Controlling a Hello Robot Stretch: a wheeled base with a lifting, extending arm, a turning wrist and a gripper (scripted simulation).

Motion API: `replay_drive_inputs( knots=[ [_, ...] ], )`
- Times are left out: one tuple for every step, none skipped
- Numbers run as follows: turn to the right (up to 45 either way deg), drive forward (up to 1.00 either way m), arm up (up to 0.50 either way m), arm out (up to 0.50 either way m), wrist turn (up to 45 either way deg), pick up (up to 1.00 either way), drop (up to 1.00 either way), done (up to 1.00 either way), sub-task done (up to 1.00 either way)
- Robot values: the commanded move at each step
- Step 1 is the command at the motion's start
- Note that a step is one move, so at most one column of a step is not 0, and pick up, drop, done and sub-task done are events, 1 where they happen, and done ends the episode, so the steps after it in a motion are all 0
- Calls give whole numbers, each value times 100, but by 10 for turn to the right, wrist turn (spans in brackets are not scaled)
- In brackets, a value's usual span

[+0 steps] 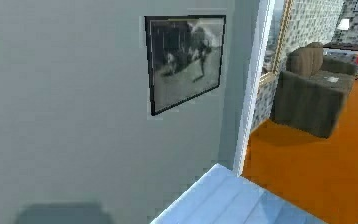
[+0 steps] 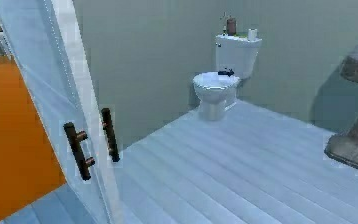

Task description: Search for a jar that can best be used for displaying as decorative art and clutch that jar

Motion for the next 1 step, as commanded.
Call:
replay_drive_inputs(
  knots=[
    [330,0,0,0,0,0,0,0,0]
  ],
)
